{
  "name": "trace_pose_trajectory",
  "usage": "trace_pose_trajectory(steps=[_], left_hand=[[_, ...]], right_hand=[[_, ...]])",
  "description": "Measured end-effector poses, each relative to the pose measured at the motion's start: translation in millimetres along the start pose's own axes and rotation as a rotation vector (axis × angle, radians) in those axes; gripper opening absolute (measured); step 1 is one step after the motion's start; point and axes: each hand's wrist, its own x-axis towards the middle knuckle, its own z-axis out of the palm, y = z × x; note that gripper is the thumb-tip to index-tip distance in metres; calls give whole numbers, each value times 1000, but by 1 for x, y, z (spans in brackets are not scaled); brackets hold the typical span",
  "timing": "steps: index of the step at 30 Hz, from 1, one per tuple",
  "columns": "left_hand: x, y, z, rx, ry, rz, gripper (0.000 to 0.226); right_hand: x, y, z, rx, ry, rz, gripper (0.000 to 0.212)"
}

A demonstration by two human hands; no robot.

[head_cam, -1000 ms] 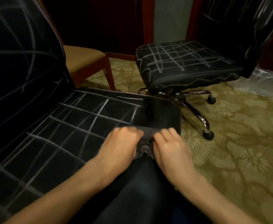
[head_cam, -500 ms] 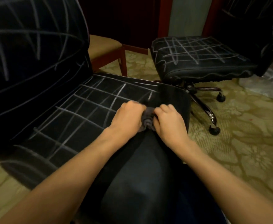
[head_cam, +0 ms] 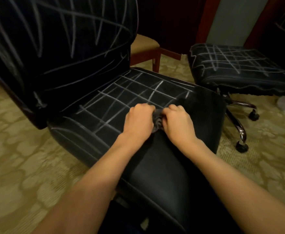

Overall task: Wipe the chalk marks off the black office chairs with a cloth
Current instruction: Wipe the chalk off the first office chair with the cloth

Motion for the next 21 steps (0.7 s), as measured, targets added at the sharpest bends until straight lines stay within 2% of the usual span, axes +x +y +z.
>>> trace_pose_trajectory(steps=[2, 4, 6, 10, 13, 17, 19, 21], left_hand=[[-3, -2, -2, 16, -27, 15, 23], [-35, -12, -7, -13, -9, 61, 21], [-83, -24, -12, -69, 37, 94, 19], [-161, -34, -18, -267, 176, 101, 26], [-153, -46, -13, -306, 231, 26, 24], [-103, -65, -14, -198, 228, -143, 23], [-107, -67, -17, -172, 234, -147, 23], [-137, -65, -18, -174, 262, -94, 21]], right_hand=[[-3, -6, -1, -21, -6, 6, 22], [-28, -11, -8, 27, 9, -72, 15], [-65, -20, -17, 157, 19, -180, 12], [-118, -44, -30, 306, -17, -297, 25], [-99, -58, -21, 270, 15, -301, 26], [-45, -82, 2, 155, 5, -215, 14], [-44, -84, 2, 134, -32, -239, 15], [-63, -77, -9, 179, -63, -349, 20]])
